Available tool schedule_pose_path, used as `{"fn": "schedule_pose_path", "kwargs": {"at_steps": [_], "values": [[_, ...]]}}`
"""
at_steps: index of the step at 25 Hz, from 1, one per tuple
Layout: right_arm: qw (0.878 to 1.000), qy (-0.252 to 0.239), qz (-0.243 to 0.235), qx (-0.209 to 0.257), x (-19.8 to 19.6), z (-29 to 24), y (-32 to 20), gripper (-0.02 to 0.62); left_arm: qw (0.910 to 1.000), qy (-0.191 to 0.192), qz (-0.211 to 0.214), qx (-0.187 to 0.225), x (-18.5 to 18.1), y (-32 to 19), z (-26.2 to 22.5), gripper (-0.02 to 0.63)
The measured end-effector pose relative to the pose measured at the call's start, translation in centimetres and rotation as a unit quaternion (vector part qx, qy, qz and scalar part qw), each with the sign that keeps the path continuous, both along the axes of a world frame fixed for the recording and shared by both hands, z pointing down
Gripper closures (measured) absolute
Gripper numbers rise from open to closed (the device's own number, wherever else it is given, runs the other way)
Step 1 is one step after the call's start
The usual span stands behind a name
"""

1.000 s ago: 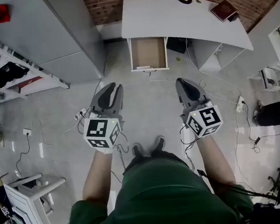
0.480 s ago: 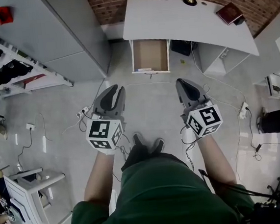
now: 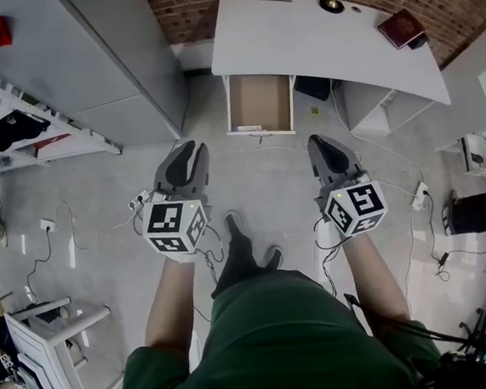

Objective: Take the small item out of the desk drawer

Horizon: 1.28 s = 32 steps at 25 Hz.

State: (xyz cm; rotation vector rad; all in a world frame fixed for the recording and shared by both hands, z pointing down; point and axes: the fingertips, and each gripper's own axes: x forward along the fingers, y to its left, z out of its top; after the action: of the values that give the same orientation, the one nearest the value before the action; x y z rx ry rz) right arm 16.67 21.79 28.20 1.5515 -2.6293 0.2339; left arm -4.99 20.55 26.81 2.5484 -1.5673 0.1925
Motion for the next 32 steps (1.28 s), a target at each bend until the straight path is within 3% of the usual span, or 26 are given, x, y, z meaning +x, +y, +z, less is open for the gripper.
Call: {"fn": "schedule_pose_path", "kwargs": {"at_steps": [19, 32], "values": [[0.998, 0.039, 0.041, -0.029, -6.3, 2.0, -13.7, 0.592, 0.9981, 0.042, 0.033, -0.029, -7.1, -16.0, 3.0, 0.534], [0.995, 0.077, 0.042, -0.045, -8.5, 2.8, -18.4, 0.592, 0.9954, 0.068, 0.053, -0.04, -8.3, -21.7, 4.4, 0.534]]}}
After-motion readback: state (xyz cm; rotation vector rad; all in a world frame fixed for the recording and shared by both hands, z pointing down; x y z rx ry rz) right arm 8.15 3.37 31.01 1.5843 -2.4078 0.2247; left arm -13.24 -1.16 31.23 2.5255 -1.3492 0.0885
